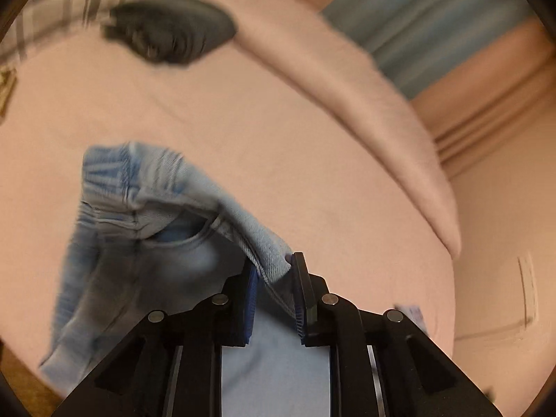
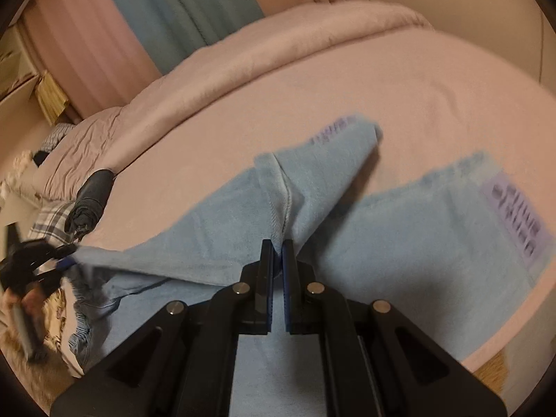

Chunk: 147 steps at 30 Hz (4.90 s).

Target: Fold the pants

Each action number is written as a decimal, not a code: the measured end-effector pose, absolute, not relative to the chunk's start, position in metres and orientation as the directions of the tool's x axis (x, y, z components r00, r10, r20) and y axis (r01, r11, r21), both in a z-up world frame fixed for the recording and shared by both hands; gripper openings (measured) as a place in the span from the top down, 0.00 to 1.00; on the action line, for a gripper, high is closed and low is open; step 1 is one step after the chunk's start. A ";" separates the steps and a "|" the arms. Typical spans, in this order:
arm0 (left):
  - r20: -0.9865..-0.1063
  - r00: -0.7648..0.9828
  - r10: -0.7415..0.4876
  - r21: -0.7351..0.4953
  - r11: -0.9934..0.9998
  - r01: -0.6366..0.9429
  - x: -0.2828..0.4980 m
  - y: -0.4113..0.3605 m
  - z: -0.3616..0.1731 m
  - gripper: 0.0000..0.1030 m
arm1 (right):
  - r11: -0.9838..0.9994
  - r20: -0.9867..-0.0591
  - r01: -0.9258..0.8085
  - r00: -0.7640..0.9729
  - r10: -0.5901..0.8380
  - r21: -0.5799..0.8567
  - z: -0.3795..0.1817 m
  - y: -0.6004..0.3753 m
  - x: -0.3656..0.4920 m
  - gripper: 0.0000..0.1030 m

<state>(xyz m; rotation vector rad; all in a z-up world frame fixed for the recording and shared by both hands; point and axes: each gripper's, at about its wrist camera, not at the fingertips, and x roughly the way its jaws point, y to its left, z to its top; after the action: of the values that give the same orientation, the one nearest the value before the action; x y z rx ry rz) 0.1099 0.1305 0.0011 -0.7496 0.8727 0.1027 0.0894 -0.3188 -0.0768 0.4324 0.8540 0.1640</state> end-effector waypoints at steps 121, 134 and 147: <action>-0.872 0.476 -0.116 -0.386 0.761 -0.521 -0.020 0.176 -0.062 0.79 | 0.814 -0.856 0.520 0.514 -0.057 0.258 -0.120 -0.507 0.026 0.91; -0.900 0.429 -0.070 -0.313 0.789 -0.529 -0.020 0.169 -0.075 0.92 | 0.821 -0.823 0.511 0.561 -0.093 0.256 -0.096 -0.505 0.023 0.92; -0.890 0.455 -0.032 -0.303 0.788 -0.536 -0.029 0.182 -0.048 0.78 | 0.859 -0.891 0.512 0.398 -0.216 0.021 -0.104 -0.487 0.044 0.56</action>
<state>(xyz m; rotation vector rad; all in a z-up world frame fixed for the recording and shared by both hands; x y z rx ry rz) -0.0293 0.1817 -0.0476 -0.6111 1.0666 0.3358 0.0443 -0.4867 -0.1044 0.3142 1.0676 -0.4704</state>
